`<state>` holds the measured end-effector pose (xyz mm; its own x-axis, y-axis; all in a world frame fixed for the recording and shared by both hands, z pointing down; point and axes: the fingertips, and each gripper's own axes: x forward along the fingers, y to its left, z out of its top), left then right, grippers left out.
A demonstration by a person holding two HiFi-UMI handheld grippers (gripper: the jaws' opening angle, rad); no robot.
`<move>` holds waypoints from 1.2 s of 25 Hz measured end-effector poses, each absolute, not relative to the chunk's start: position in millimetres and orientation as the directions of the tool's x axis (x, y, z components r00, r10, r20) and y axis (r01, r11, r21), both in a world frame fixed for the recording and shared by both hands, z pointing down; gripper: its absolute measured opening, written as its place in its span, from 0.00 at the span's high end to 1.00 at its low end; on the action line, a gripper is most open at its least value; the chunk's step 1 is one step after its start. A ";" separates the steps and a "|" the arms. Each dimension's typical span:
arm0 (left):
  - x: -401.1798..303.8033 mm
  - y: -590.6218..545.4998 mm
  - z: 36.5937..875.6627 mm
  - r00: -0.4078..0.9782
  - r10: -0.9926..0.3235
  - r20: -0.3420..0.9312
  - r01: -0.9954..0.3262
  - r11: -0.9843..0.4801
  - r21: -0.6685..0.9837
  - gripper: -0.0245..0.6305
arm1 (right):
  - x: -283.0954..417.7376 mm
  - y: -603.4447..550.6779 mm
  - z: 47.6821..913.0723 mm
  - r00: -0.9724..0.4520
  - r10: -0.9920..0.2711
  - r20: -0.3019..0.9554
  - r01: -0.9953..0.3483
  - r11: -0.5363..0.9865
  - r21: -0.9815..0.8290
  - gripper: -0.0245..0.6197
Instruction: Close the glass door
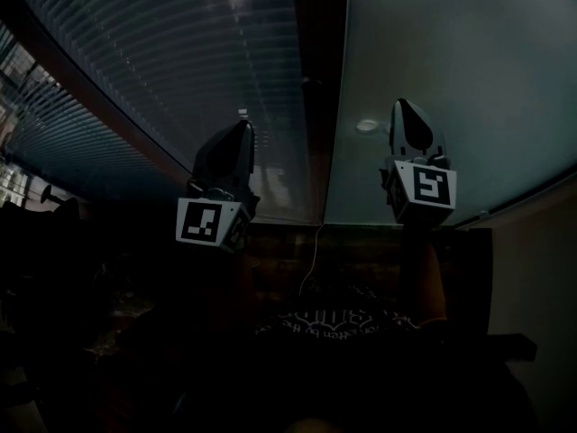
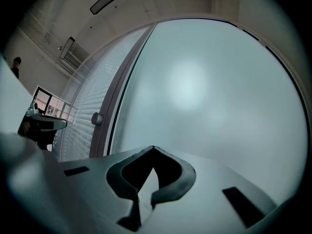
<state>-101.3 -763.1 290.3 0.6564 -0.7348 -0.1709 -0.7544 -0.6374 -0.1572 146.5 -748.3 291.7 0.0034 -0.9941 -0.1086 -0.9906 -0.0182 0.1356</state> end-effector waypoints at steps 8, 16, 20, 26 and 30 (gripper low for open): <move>-103.1 -762.2 289.2 0.656 -0.734 -0.176 -0.755 -0.635 -0.164 0.96 | 143.6 -745.5 291.7 0.007 -0.994 -0.110 -0.992 -0.021 0.126 0.96; -103.3 -760.7 287.0 0.651 -0.739 -0.173 -0.759 -0.630 -0.166 0.96 | 139.5 -744.2 288.7 -0.006 -0.994 -0.109 -0.992 -0.008 0.127 0.96; -100.8 -760.1 287.7 0.648 -0.745 -0.157 -0.761 -0.629 -0.160 0.96 | 132.2 -738.8 288.4 -0.017 -0.994 -0.110 -0.993 0.004 0.120 0.96; -95.3 -756.3 288.7 0.651 -0.749 -0.124 -0.758 -0.633 -0.158 0.96 | 120.7 -731.2 291.1 -0.035 -0.994 -0.099 -0.991 0.021 0.135 0.96; -99.7 -756.3 290.7 0.643 -0.758 -0.111 -0.765 -0.628 -0.143 0.96 | 121.7 -727.5 288.4 -0.030 -0.994 -0.102 -0.991 0.017 0.131 0.96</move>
